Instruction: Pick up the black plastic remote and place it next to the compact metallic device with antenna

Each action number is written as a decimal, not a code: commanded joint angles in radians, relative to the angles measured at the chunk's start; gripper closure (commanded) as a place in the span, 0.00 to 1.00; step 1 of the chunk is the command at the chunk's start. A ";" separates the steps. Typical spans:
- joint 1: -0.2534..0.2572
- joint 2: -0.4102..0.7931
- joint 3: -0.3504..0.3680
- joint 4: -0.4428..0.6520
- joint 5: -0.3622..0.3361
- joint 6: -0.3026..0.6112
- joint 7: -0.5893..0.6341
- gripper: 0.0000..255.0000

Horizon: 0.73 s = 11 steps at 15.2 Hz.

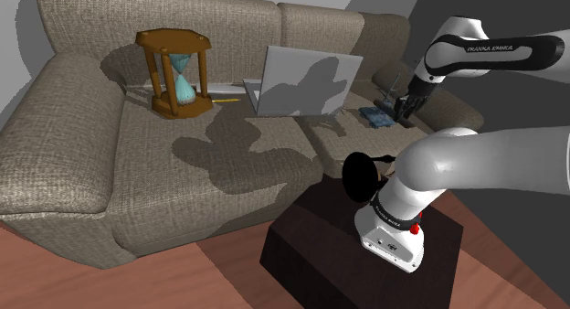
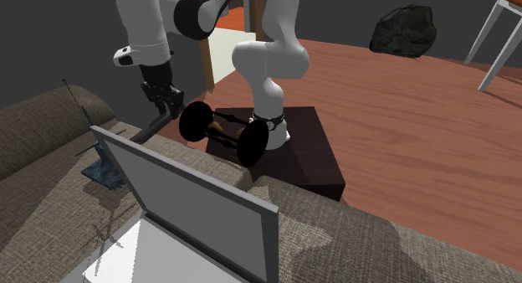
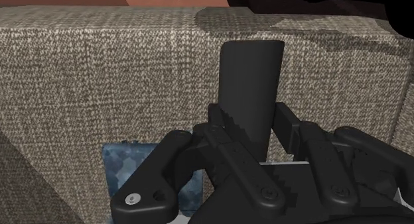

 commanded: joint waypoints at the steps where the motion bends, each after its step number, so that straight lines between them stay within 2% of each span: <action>1: 0.002 0.018 -0.022 -0.014 -0.015 0.034 0.002 1.00; 11: 0.027 0.129 -0.137 -0.077 -0.087 0.213 0.019 1.00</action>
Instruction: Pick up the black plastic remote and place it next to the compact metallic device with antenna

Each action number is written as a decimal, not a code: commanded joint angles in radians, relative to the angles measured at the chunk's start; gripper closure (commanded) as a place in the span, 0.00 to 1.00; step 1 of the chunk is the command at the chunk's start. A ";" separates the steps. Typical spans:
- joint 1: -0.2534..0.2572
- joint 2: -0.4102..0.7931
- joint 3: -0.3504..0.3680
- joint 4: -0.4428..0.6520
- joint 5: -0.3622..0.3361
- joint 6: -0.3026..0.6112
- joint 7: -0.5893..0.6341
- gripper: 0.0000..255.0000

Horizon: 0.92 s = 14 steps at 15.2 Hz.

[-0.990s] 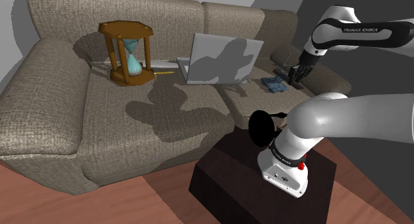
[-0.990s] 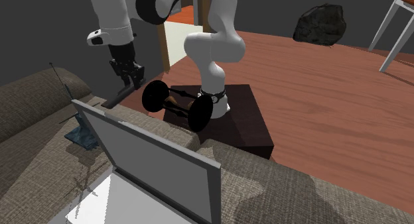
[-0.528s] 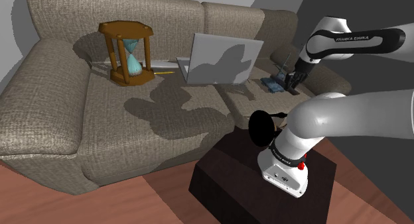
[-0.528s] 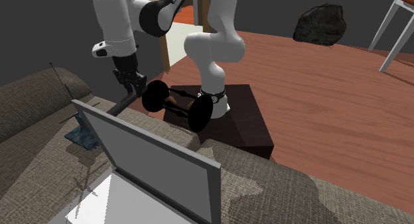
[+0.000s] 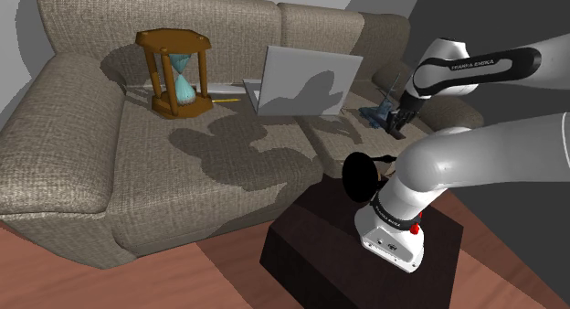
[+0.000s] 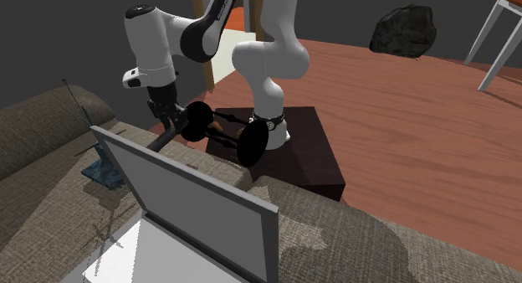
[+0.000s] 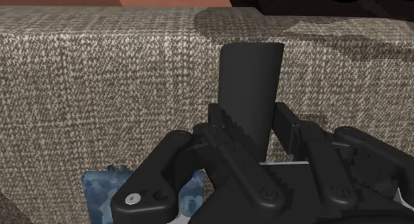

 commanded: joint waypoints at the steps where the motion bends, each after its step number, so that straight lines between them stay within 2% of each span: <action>1: 0.008 0.029 -0.029 -0.009 -0.015 0.041 0.000 1.00; 7: 0.050 0.129 -0.116 -0.032 -0.050 0.169 0.010 1.00; 11: 0.099 0.215 -0.190 -0.042 -0.064 0.271 0.012 1.00; 14: 0.099 0.215 -0.190 -0.042 -0.064 0.271 0.012 1.00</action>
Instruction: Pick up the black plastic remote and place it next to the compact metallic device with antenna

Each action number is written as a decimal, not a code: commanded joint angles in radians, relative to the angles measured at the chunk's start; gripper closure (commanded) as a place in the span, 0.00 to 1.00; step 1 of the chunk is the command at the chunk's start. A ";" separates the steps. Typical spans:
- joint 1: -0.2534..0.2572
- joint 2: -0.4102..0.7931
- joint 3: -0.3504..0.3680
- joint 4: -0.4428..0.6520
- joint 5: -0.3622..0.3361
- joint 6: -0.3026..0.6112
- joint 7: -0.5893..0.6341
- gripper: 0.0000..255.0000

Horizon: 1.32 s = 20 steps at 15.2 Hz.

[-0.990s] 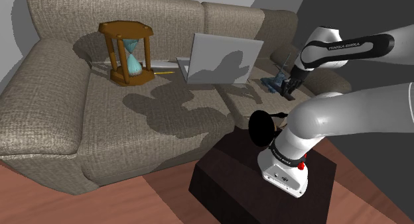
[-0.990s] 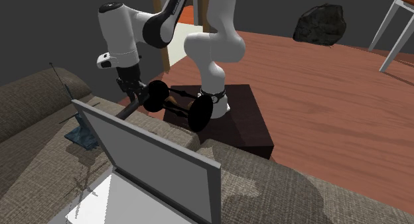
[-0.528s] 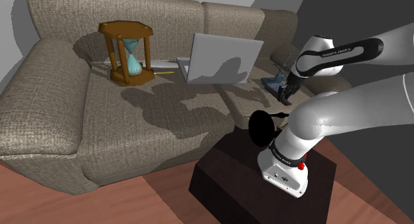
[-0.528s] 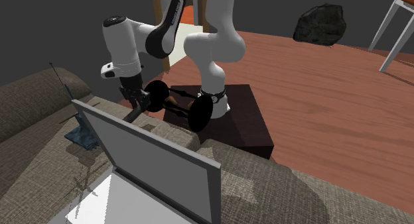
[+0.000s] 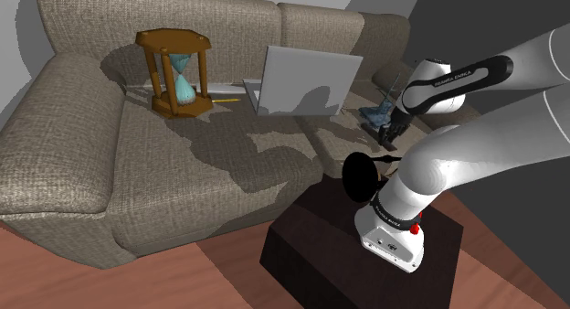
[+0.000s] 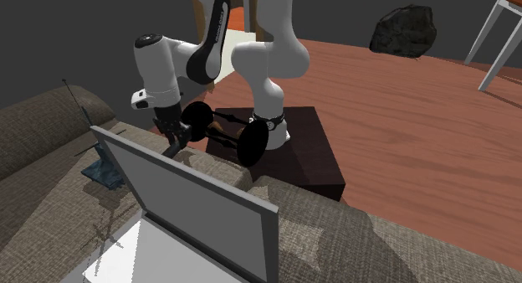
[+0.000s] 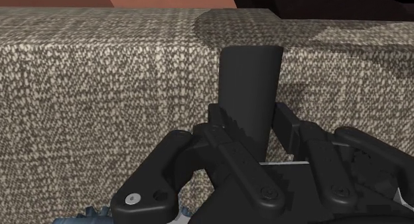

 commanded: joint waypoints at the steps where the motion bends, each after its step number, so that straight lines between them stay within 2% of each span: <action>1: 0.000 0.002 -0.002 -0.001 -0.002 0.004 0.000 1.00; 5: 0.000 0.002 -0.002 -0.001 -0.002 0.004 0.000 1.00; 6: 0.000 0.002 -0.002 -0.001 -0.002 0.004 0.000 0.00; 11: 0.000 0.002 -0.002 -0.001 -0.002 0.004 0.000 0.00; 13: -0.057 -0.100 0.084 0.010 0.014 -0.116 -0.002 0.00; 15: -0.089 -0.175 0.151 0.026 0.041 -0.211 -0.009 0.00; 20: -0.089 -0.174 0.151 0.026 0.041 -0.211 -0.009 0.00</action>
